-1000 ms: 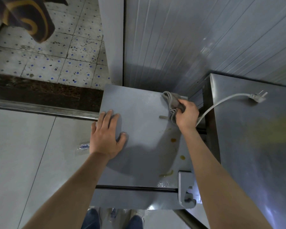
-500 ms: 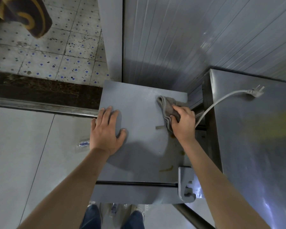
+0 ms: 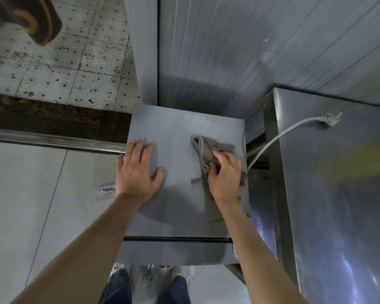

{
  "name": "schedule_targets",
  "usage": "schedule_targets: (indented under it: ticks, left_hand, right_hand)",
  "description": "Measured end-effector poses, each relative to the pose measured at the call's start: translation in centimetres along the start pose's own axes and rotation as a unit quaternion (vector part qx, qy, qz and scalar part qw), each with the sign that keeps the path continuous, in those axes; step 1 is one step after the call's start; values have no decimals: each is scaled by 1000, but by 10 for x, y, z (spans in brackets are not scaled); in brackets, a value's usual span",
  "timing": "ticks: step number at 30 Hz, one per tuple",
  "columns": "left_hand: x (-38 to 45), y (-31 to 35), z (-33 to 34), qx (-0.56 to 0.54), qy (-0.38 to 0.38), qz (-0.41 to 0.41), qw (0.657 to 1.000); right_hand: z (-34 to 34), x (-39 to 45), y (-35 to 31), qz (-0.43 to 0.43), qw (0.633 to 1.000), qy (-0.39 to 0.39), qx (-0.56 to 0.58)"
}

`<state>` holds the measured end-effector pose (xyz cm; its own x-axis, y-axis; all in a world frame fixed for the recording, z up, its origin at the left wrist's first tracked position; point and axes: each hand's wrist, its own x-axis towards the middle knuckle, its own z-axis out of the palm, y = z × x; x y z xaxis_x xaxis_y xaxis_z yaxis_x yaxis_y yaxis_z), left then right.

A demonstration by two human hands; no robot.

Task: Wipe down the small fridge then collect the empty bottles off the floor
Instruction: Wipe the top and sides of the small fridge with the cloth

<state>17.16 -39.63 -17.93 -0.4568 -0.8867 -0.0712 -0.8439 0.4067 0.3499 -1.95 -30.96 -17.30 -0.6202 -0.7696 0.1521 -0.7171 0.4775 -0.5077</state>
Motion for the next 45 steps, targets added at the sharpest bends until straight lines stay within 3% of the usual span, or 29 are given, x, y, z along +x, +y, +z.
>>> schedule_targets:
  ticks: [15, 28, 38, 45]
  left_hand:
    - [0, 0, 2, -8, -12, -2, 1000]
    - [2, -2, 1, 3, -14, 14, 1000]
    - [-9, -1, -3, 15, 7, 69, 997]
    - [-56, 2, 5, 14, -23, 82, 996]
  right_hand:
    - [-5, -15, -3, 13, 1000, -2, -5]
    - [-11, 18, -2, 58, 997, -55, -23]
    - [-23, -25, 8, -26, 996, -74, -32]
    - [-37, -26, 8, 100, 993, -57, 20]
